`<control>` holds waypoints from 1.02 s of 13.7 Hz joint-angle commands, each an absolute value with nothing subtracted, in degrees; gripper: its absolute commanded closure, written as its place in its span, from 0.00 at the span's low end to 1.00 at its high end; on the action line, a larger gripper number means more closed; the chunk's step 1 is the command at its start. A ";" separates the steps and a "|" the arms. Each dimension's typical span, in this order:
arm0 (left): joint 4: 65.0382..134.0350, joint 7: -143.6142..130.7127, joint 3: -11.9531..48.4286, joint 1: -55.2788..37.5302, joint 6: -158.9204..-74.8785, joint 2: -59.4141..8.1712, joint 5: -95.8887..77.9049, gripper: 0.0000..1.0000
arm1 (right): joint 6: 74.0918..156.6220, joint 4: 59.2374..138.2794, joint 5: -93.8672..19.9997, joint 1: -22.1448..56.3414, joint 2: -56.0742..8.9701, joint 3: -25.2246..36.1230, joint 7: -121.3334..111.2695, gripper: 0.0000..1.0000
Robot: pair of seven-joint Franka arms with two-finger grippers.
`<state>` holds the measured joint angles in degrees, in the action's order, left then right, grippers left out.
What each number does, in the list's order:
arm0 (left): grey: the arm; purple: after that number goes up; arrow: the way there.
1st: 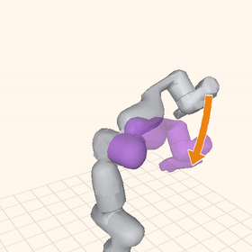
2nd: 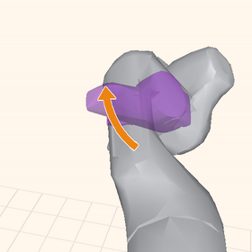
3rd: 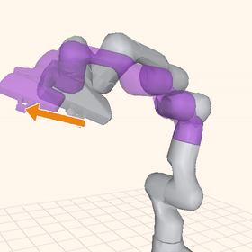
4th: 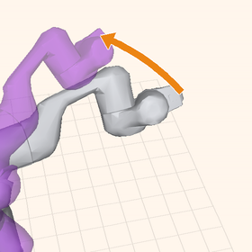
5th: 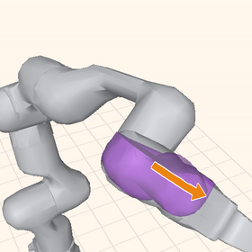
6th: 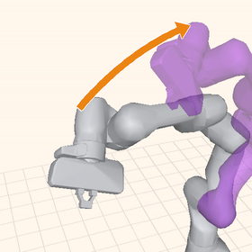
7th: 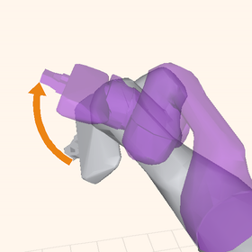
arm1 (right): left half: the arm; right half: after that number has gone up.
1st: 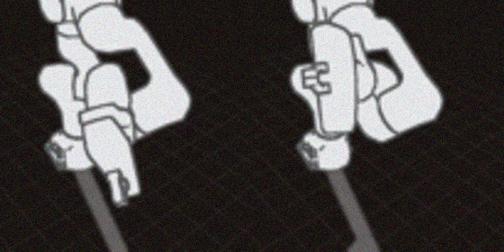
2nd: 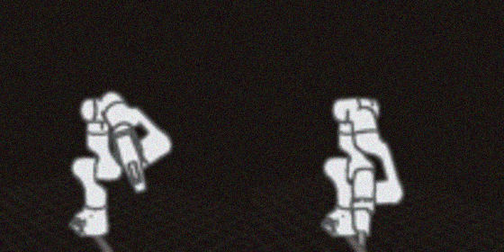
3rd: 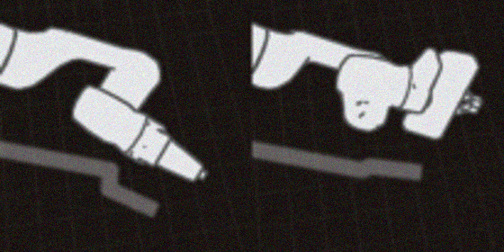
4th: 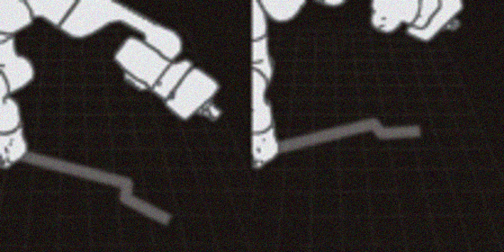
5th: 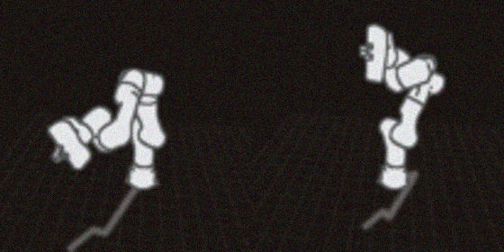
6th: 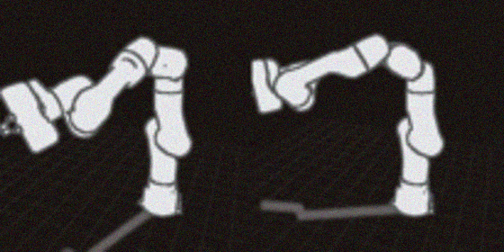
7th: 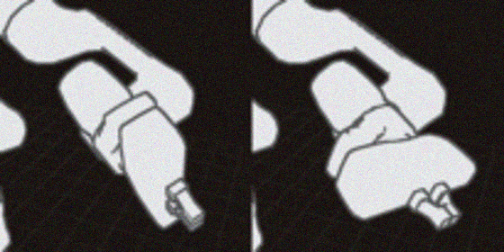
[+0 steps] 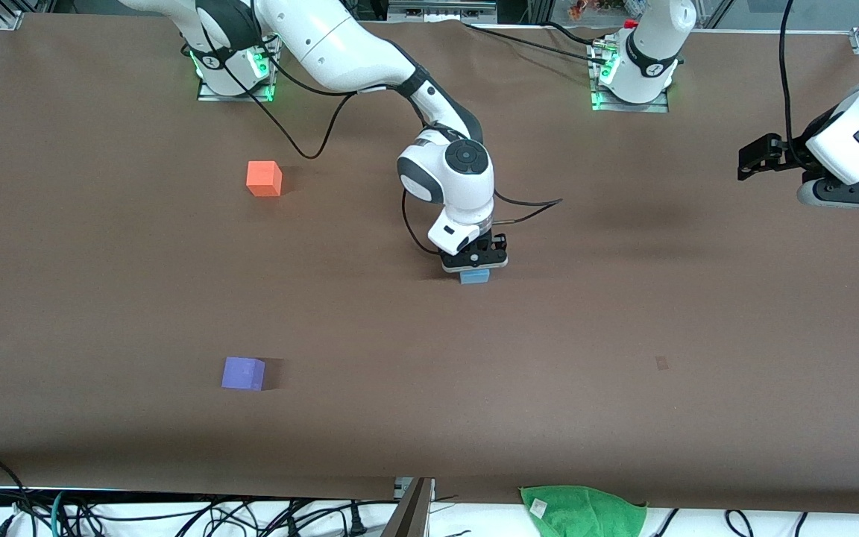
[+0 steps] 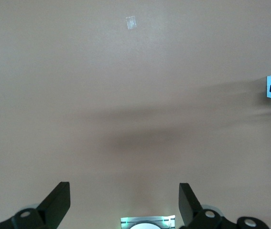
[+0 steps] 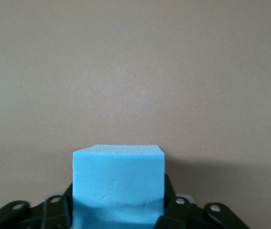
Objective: Place blue block between orange and purple blocks
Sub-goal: 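Close the right gripper on the light-blue cube and lift it, then carry the blue cube with the right gripper between orange and purple cubes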
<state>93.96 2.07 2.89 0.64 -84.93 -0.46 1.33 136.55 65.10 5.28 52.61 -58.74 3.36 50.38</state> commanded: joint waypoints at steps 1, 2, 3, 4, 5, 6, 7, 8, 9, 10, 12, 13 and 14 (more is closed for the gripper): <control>91.85 3.08 2.46 0.44 -83.32 -1.32 0.35 0.00 | 135.27 63.72 5.80 51.16 -57.05 3.86 50.19 0.81; 91.85 3.08 2.46 0.44 -83.23 -1.32 0.26 0.00 | 134.22 64.24 5.54 49.41 -55.74 4.30 49.58 0.82; 91.85 2.99 2.46 0.44 -83.32 -1.32 0.26 0.00 | 131.16 65.64 5.45 46.96 -53.03 4.22 47.13 0.82; 91.85 3.08 2.46 0.44 -83.32 -1.32 0.26 0.00 | 129.65 67.92 4.84 44.50 -50.39 3.87 42.76 0.81; 91.85 2.99 2.46 0.44 -83.32 -1.32 0.26 0.00 | 129.29 70.90 2.83 43.25 -47.84 3.87 39.67 0.81; 91.93 3.16 2.46 0.44 -83.23 -1.32 0.26 0.00 | 129.29 75.37 0.81 42.37 -44.77 4.30 37.55 0.81; 92.19 3.34 2.37 0.53 -82.97 -1.32 0.26 0.00 | 129.64 80.54 0.44 40.62 -41.52 4.83 34.75 0.80; 92.20 3.25 2.37 0.53 -82.79 -1.32 0.26 0.00 | 130.07 86.60 0.35 38.00 -38.00 5.18 30.71 0.80; 92.20 3.25 2.29 0.53 -82.71 -1.32 0.18 0.00 | 130.60 92.40 0.00 34.84 -34.31 5.19 27.63 0.79; 92.20 2.90 2.29 0.53 -82.79 -1.32 0.18 0.00 | 131.21 98.46 -0.26 32.37 -30.88 5.19 25.77 0.78; 92.20 2.90 2.29 0.53 -82.88 -1.32 0.09 0.00 | 139.08 112.60 -0.26 28.85 -24.46 5.62 21.12 0.78; 92.20 2.90 2.29 0.53 -82.97 -1.41 0.09 0.00 | 144.18 118.68 -0.26 27.18 -22.61 6.23 19.61 0.77; 92.11 2.90 2.29 0.53 -83.06 -1.41 0.09 0.00 | 146.58 121.18 -0.26 26.46 -22.07 7.46 17.86 0.77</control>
<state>93.79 2.07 2.70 0.66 -84.12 -0.63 1.33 139.25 107.54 0.49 27.68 -29.07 6.80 21.05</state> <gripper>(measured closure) 0.000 0.423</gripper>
